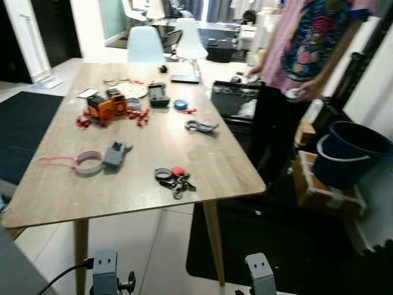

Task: Hang keys on a hook

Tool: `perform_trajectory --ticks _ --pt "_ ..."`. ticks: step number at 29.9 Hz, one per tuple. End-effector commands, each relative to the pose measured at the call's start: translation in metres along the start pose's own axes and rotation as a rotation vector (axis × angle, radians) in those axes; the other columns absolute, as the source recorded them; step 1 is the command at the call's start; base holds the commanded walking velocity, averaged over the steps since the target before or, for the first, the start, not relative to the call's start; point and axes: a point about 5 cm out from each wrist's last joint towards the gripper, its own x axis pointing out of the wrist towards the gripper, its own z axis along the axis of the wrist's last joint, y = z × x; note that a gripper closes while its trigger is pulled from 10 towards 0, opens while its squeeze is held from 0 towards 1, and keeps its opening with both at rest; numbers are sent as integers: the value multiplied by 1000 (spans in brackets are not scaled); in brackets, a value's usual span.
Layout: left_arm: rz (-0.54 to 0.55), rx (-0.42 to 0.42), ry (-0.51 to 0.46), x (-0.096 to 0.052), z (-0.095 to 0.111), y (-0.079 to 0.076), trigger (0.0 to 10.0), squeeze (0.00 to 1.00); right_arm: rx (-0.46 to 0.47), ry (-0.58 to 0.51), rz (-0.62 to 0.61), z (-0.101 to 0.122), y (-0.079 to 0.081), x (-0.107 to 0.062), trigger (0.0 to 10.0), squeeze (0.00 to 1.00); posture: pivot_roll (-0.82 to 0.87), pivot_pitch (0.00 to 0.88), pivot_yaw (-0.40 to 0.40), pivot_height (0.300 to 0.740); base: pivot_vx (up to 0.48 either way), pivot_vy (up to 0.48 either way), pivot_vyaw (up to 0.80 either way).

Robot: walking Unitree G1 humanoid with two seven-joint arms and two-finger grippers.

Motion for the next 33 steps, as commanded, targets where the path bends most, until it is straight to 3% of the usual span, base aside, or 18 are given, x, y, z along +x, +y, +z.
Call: perform_trajectory --ticks 1,5,10,16,17,18,20,22,23,26,31,32,33 --pt "-2 -1 10 -1 -3 1 10000 0 -2 3 5 -1 2 0 10000 0 90 0 -65 740 0 0 0" --pt "-6 4 1 -2 -3 0 10000 0 -5 2 5 -2 2 0 10000 0 90 0 -66 740 0 0 0" --pt "-60 36 -95 -2 8 -3 10000 0 -10 3 -9 -4 -6 -3 10000 0 83 0 -68 740 0 0 0" --pt "-217 161 -230 -11 17 -6 10000 0 -9 3 -26 -6 -13 -5 10000 0 67 0 -63 740 0 0 0" --pt "-334 231 -316 -19 24 -8 10000 0 -5 0 -33 -7 -16 -7 10000 0 61 2 -62 740 0 0 0" --pt "-334 231 -316 -19 24 -8 10000 0 -5 0 -33 -7 -16 -7 10000 0 61 2 -62 740 0 0 0" --pt "-503 303 -380 -31 31 -9 10000 0 -3 1 -40 -8 -19 -8 10000 0 61 4 -63 740 0 0 0" --pt "-685 412 -377 -45 34 -10 10000 0 -3 6 -46 -10 -22 -10 10000 0 64 11 -67 740 0 0 0" --pt "-685 412 -377 -45 34 -10 10000 0 -3 6 -46 -10 -22 -10 10000 0 64 11 -67 740 0 0 0" --pt "-831 511 -374 -60 42 -8 10000 0 -5 12 -48 -12 -23 -10 10000 0 67 20 -76 740 0 0 0" --pt "-974 517 -456 -81 80 -19 10000 0 -11 14 -46 -12 -24 -11 10000 0 68 32 -80 740 0 0 0" --pt "-974 517 -456 -81 80 -19 10000 0 -11 14 -46 -12 -24 -11 10000 0 68 32 -80 740 0 0 0" --pt "-1004 499 -509 -87 96 -30 10000 0 -12 14 -45 -11 -24 -11 10000 0 71 39 -82 740 0 0 0"
